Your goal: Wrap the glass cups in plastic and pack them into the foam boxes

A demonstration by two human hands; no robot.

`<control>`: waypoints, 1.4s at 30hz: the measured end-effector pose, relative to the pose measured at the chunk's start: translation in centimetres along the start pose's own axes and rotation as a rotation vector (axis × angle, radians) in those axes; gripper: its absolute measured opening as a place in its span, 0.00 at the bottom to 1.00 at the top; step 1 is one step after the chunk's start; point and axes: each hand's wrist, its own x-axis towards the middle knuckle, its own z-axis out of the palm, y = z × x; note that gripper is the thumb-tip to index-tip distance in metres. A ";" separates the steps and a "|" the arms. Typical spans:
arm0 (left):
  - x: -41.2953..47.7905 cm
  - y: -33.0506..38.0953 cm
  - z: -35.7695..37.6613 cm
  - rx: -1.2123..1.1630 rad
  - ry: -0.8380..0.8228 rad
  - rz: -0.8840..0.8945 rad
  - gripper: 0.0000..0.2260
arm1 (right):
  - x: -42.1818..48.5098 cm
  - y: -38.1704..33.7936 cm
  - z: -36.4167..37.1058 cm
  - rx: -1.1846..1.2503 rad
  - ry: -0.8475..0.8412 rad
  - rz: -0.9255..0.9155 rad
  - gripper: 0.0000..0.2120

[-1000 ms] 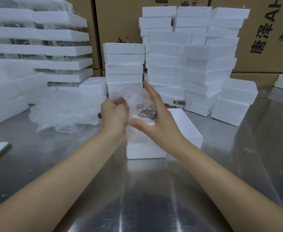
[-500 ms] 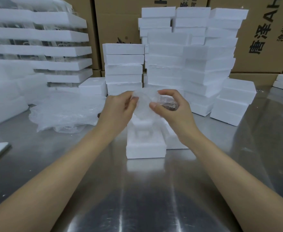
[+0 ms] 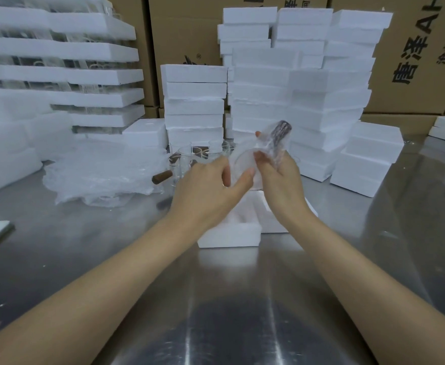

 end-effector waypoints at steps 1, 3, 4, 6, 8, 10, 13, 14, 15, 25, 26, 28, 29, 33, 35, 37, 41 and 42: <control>0.2 -0.3 -0.2 0.034 0.006 0.035 0.19 | 0.0 -0.1 -0.1 0.002 -0.008 0.018 0.13; 0.6 -0.5 -0.8 -0.113 -0.091 0.058 0.20 | -0.1 -0.2 0.2 -0.023 -0.077 0.067 0.13; 0.8 -0.6 -1.0 -0.177 -0.164 0.088 0.22 | -0.3 -0.1 0.4 -0.053 -0.114 0.083 0.13; 1.0 -0.6 -1.1 -0.156 -0.272 0.173 0.22 | -0.5 0.1 0.7 -0.105 -0.143 0.092 0.12; 1.3 -0.7 -1.1 -0.130 -0.277 0.176 0.20 | -0.5 0.1 0.7 -0.137 -0.127 0.095 0.13; 1.5 -0.7 -1.2 -0.169 -0.231 0.134 0.15 | -0.6 0.1 0.7 -0.148 -0.135 0.063 0.15; 1.8 -1.0 -1.4 -0.179 -0.096 0.068 0.15 | -1.2 0.0 0.9 -0.156 -0.225 -0.061 0.19; 1.9 -1.2 -1.4 -0.182 -0.052 0.053 0.16 | -1.3 0.0 1.0 -0.164 -0.244 -0.097 0.16; 2.0 -1.3 -1.5 -0.177 -0.012 0.049 0.17 | -1.4 0.0 1.1 -0.166 -0.248 -0.117 0.13; 0.7 -0.8 -1.1 0.039 0.117 0.175 0.16 | -0.8 0.4 1.2 -0.263 -0.295 -0.146 0.10; 0.7 -0.8 -1.1 0.059 0.114 0.186 0.15 | -0.7 0.5 1.1 -0.300 -0.295 -0.165 0.09; 0.6 -0.6 -1.1 0.092 0.126 0.232 0.14 | -0.6 0.6 0.9 -0.370 -0.284 -0.202 0.06; 0.5 -0.5 -1.1 0.110 0.127 0.254 0.13 | -0.6 0.7 0.8 -0.399 -0.270 -0.223 0.05; 0.4 -0.5 -0.8 0.172 0.132 0.317 0.13 | -0.7 0.5 0.3 -0.455 -0.257 -0.272 0.03; 0.3 -0.6 -0.7 0.194 0.121 0.345 0.13 | -0.6 0.5 0.0 -0.537 -0.276 -0.288 0.03; 0.3 -0.8 -0.5 0.189 0.099 0.334 0.13 | -0.6 0.5 -0.1 -0.579 -0.280 -0.284 0.02; 0.8 -0.9 -0.8 0.021 0.146 0.203 0.18 | -0.5 0.2 0.1 -0.227 -0.180 0.006 0.19; 0.8 -0.9 -0.9 -0.015 0.168 0.193 0.16 | -0.4 0.2 0.1 -0.173 -0.160 0.098 0.21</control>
